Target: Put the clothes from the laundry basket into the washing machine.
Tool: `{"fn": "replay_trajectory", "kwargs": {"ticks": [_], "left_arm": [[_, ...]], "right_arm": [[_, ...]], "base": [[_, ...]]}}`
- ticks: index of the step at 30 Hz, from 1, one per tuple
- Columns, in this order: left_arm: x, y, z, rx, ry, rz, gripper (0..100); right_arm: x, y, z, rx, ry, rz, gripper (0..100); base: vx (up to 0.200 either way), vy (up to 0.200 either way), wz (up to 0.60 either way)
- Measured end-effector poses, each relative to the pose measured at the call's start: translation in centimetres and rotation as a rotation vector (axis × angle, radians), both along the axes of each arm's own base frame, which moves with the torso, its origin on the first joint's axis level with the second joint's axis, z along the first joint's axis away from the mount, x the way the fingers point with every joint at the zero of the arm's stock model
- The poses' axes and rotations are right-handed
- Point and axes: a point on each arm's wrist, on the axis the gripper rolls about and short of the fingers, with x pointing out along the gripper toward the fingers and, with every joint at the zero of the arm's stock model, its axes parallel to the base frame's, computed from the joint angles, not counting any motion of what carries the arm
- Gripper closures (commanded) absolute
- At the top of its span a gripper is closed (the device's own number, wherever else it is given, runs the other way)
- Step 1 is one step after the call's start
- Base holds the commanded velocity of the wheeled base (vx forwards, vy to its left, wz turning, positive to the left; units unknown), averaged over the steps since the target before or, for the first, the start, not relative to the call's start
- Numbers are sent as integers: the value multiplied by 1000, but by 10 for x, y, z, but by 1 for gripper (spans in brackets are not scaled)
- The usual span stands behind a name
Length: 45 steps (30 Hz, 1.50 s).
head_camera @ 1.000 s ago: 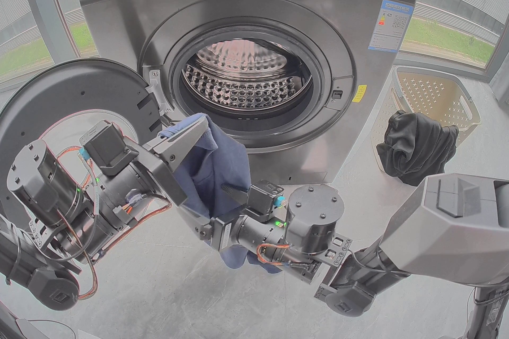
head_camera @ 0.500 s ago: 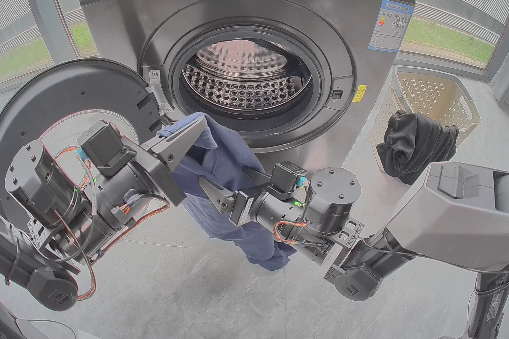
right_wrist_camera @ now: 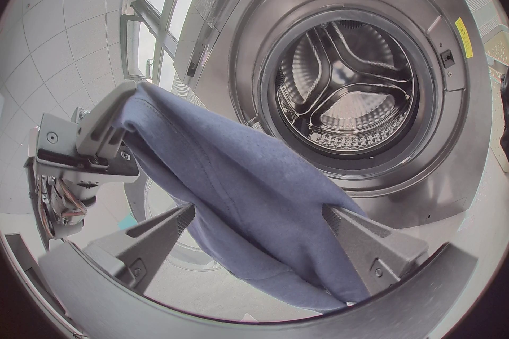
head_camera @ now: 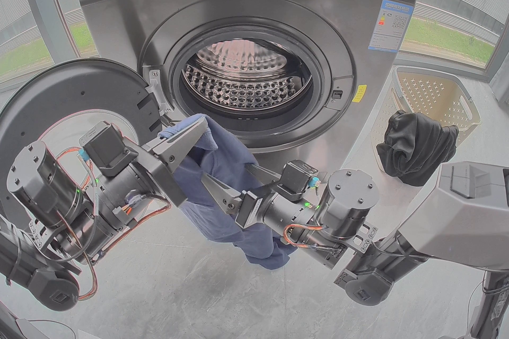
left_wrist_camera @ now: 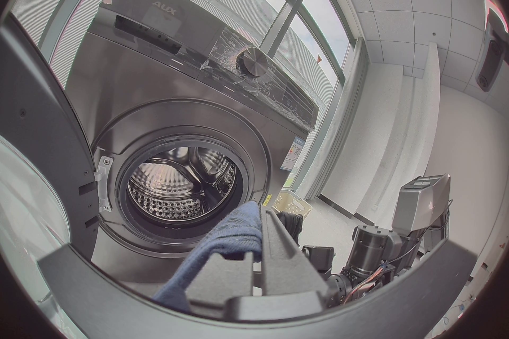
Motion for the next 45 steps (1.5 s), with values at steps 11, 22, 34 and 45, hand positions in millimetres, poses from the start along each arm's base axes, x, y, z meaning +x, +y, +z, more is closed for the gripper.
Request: {"fn": "replay_trajectory", "kwargs": {"ticks": [11, 22, 34, 45], "left_arm": [[0, 0, -2, 5, 5, -3, 100], [0, 0, -3, 8, 8, -2, 100], [1, -1, 0, 0, 1, 2, 100], [0, 0, 2, -7, -6, -2, 100]], "right_arm": [[2, 8, 17, 17, -8, -10, 0], [11, 20, 1, -31, 17, -61, 0], [8, 31, -39, -161, 27, -54, 0], [20, 25, -48, -188, 29, -116, 0]], "base": [[0, 0, 0], [0, 0, 0], [0, 0, 0], [0, 0, 0]]}}
